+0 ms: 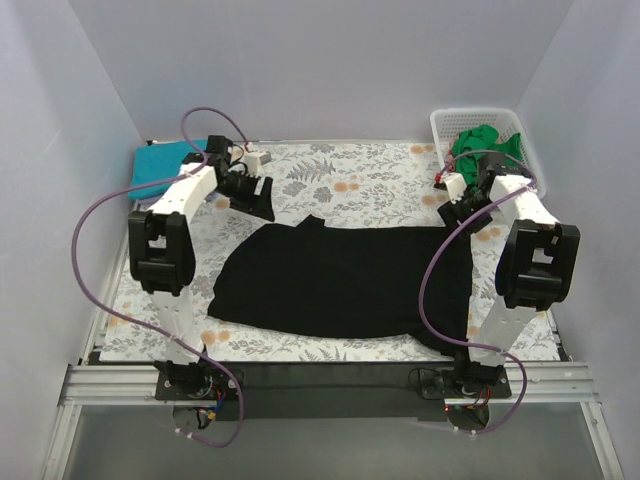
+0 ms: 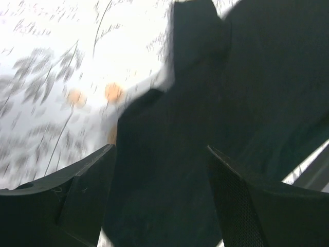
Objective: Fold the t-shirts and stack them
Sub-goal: Flatten the tshirt out
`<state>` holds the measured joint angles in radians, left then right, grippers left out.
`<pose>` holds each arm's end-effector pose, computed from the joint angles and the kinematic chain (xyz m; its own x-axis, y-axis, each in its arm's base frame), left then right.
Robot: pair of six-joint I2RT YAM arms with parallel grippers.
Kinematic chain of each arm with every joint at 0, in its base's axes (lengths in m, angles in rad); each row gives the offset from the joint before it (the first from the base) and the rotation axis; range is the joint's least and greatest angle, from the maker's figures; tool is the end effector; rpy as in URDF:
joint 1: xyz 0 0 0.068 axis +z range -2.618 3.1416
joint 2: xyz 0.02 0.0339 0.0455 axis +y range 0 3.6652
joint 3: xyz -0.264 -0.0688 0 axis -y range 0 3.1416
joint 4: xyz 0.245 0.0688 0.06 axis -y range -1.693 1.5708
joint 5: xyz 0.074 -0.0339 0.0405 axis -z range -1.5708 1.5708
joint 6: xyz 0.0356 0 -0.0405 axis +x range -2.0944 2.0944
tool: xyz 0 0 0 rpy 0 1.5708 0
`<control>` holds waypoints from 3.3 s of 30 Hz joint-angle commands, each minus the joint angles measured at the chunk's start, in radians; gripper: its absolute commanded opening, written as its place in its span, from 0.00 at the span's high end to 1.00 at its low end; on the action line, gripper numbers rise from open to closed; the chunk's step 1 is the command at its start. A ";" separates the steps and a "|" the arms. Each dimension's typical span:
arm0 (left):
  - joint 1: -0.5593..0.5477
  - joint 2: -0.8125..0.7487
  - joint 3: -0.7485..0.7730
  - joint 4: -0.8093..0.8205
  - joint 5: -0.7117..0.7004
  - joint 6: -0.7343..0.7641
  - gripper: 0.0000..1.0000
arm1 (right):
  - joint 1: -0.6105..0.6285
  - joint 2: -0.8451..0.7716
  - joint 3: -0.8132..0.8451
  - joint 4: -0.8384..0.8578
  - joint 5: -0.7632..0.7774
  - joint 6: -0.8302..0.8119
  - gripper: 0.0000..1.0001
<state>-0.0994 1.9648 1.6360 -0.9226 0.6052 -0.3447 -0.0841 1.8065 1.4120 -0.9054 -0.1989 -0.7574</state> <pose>0.4010 -0.0603 0.2369 -0.9768 -0.1819 -0.1130 -0.0751 0.7853 -0.6145 0.3594 -0.0232 0.2265 -0.7180 -0.6153 -0.3252 -0.6381 0.7686 -0.0455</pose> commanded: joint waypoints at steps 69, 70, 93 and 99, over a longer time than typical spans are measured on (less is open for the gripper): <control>-0.141 -0.018 -0.122 0.234 -0.125 -0.119 0.30 | 0.043 0.171 -0.062 0.341 -0.030 0.213 0.38; -0.143 -0.018 -0.122 0.235 -0.127 -0.119 0.30 | 0.047 0.168 -0.085 0.349 -0.027 0.213 0.39; -0.158 0.060 -0.102 0.288 -0.177 -0.157 0.29 | 0.067 0.048 -0.228 0.399 -0.042 0.225 0.99; -0.212 0.065 -0.160 0.306 -0.176 -0.154 0.30 | 0.070 -0.024 -0.229 0.367 -0.068 0.219 0.99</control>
<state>-0.2775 2.0602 1.4960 -0.6464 0.4328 -0.4950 -0.0189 1.8378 1.1839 -0.4892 -0.2394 -0.5278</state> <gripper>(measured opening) 0.702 0.030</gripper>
